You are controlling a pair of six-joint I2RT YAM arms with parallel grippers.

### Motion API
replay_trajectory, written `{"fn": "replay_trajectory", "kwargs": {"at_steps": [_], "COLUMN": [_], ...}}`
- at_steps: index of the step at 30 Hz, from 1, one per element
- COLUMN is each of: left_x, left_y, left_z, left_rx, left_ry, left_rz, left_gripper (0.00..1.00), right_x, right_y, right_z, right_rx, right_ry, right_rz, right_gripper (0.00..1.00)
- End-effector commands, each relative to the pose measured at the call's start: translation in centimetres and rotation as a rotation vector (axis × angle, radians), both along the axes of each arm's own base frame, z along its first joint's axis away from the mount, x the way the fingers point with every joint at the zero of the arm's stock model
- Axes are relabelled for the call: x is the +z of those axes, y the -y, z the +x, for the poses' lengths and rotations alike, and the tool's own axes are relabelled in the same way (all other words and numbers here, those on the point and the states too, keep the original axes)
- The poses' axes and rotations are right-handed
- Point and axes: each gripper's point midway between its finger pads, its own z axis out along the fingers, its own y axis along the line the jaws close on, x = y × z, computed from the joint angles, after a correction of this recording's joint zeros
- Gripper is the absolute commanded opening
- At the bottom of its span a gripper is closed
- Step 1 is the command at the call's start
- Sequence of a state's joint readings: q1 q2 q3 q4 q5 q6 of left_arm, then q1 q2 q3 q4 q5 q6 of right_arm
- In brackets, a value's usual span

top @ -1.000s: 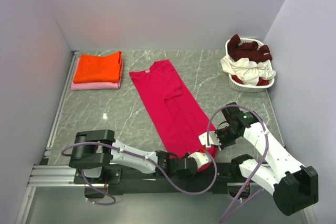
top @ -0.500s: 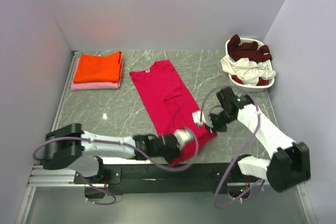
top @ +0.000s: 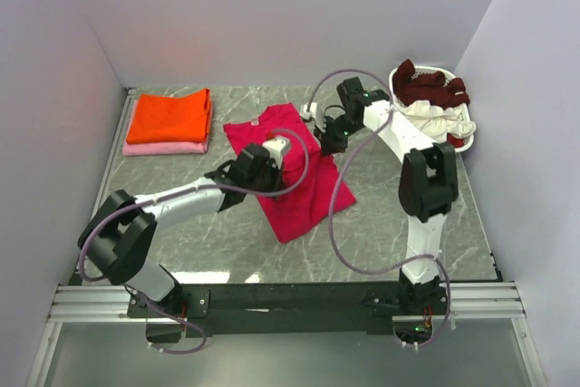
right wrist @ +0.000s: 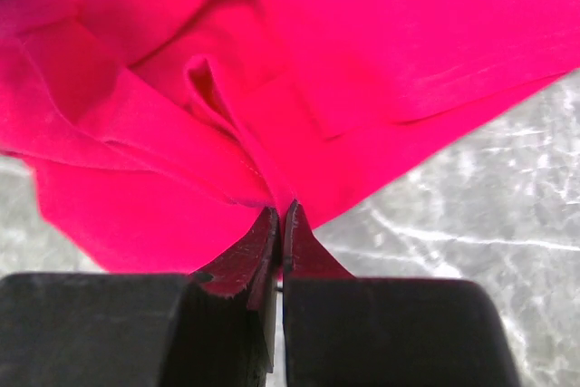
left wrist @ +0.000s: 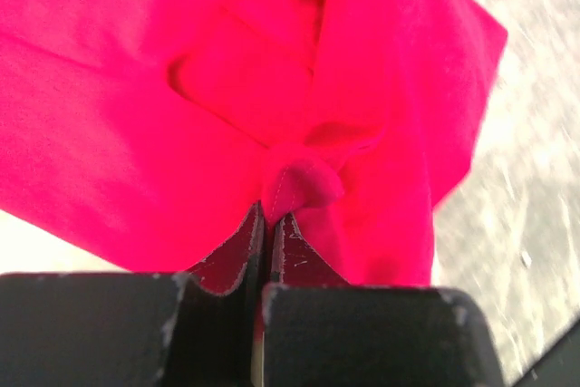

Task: Fold and stack the t-shirts
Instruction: Fold the tshirt

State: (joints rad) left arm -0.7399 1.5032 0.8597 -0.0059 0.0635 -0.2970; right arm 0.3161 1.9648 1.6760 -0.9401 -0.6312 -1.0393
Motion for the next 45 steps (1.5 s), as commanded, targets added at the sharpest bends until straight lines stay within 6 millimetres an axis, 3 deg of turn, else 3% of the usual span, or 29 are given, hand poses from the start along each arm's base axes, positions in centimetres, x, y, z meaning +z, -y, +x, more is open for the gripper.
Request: {"fn": "replay_trajectory", "kwargs": {"at_steps": [1, 3, 7, 11, 17, 34, 43, 45], "left_x": [1.9, 1.6, 1.6, 0.7, 0.0, 0.4, -0.9, -1.1], "left_y": [0.0, -1.1, -2.4, -3.2, -3.9, -5.3, -6.0, -6.4], "left_z": [3.1, 4.5, 6.6, 8.0, 9.4, 12.1, 12.7, 13.0], "left_rx": [-0.016, 0.018, 0.057, 0.072, 0.09, 0.139, 0.167, 0.187], "left_ry": [0.034, 0.027, 0.019, 0.0, -0.01, 0.019, -0.006, -0.007], "left_rz": [-0.01, 0.005, 0.009, 0.018, 0.026, 0.026, 0.054, 0.07], "left_gripper": [0.01, 0.01, 0.01, 0.01, 0.01, 0.01, 0.01, 0.08], "right_x": [1.2, 0.0, -0.3, -0.1, -0.8, -1.9, -2.5, -2.6], "right_y": [-1.0, -1.4, -2.1, -2.7, -3.4, -4.0, -3.9, -3.9], "right_z": [2.8, 3.9, 5.9, 8.2, 9.8, 11.0, 11.2, 11.4], "right_rx": [-0.081, -0.093, -0.135, -0.184, -0.218, -0.24, -0.247, -0.255], "right_ry": [-0.023, -0.032, -0.012, 0.042, 0.046, 0.066, 0.067, 0.075], "right_rz": [0.026, 0.013, 0.012, 0.024, 0.025, -0.001, -0.022, -0.027], "right_gripper": [0.0, 0.0, 0.0, 0.0, 0.0, 0.0, 0.0, 0.0]}}
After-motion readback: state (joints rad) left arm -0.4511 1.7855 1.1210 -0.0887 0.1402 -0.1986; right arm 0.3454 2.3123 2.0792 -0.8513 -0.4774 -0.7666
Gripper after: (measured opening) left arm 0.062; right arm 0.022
